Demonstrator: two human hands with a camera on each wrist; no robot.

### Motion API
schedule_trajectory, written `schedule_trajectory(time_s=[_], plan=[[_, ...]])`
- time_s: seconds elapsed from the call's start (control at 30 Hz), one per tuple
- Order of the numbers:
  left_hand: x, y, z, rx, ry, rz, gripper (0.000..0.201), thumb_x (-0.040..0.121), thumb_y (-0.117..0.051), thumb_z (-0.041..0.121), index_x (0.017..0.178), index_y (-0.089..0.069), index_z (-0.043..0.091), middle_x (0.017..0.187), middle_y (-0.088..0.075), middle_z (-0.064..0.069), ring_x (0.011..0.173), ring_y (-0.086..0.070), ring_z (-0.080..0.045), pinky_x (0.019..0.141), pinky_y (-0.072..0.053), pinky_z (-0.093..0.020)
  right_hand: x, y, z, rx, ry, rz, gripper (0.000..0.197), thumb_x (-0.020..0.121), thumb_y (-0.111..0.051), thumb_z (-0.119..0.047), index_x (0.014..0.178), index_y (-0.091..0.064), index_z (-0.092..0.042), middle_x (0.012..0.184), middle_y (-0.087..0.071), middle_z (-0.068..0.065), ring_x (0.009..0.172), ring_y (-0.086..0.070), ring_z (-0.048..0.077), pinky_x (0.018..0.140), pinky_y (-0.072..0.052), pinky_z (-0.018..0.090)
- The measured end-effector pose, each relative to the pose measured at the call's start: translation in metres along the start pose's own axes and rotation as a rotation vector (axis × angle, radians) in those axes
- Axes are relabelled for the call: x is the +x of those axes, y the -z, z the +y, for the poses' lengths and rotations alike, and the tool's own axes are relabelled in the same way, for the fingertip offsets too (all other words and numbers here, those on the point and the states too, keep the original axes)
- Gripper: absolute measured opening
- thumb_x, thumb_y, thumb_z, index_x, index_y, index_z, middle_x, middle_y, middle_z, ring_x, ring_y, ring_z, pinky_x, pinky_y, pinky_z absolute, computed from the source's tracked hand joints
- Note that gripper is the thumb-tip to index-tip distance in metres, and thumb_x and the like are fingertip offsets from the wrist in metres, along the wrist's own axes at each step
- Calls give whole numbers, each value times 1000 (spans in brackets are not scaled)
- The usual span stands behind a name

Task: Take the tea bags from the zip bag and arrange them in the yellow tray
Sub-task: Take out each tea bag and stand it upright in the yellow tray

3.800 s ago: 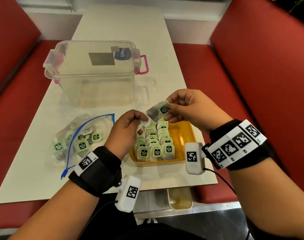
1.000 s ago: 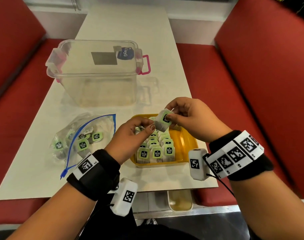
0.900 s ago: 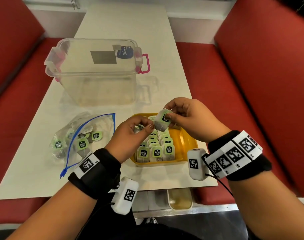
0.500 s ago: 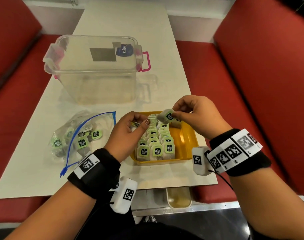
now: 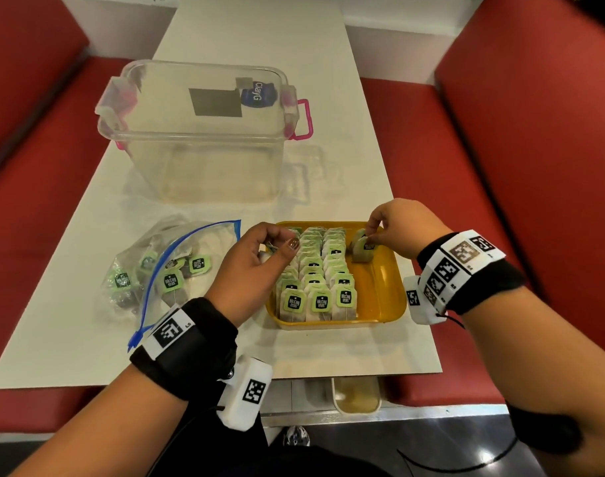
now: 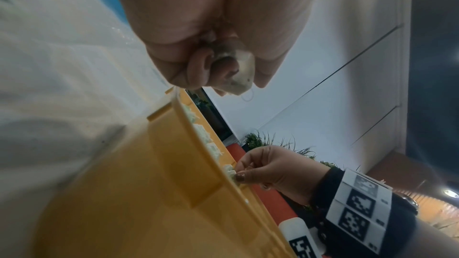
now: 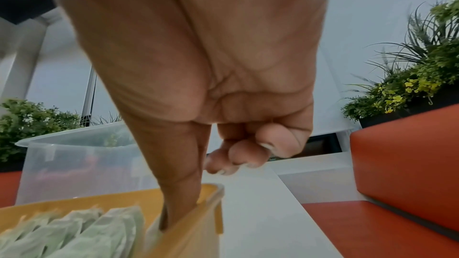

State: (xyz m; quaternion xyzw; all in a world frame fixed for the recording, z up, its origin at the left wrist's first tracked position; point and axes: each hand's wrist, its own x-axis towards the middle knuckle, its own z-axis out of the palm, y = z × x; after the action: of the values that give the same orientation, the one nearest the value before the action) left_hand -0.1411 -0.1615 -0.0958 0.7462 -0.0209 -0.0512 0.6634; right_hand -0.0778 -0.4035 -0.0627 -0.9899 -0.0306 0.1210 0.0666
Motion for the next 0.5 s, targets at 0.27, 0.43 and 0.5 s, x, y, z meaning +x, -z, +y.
schedule_trajectory(time_s=[0.27,0.43,0.5], plan=[[-5,0,10,-78,77,-22,34,91,-49,44,102,-62,14,90,-60,9,56,-50,5,63,-37,-20,0,7,0,11,30,2,9,83,-69,-27,90,-69,-21,84,-58,-5,76,-53,14,53,-33,22],[-5,0,20,-261,171,-78,65,87,-26,65,112,-62,17,90,-60,1,52,-40,-7,56,-32,-28,-27,36,-17,119,179,18,10,84,-70,-28,94,-68,-26,83,-63,-10,69,-54,4,56,-36,18],[-3,-3,20,-326,195,-111,72,84,-24,70,115,-61,17,90,-62,0,51,-38,-11,54,-32,-28,-43,43,-35,213,277,18,13,82,-72,-26,94,-69,-28,82,-62,-12,66,-53,-3,58,-38,16]])
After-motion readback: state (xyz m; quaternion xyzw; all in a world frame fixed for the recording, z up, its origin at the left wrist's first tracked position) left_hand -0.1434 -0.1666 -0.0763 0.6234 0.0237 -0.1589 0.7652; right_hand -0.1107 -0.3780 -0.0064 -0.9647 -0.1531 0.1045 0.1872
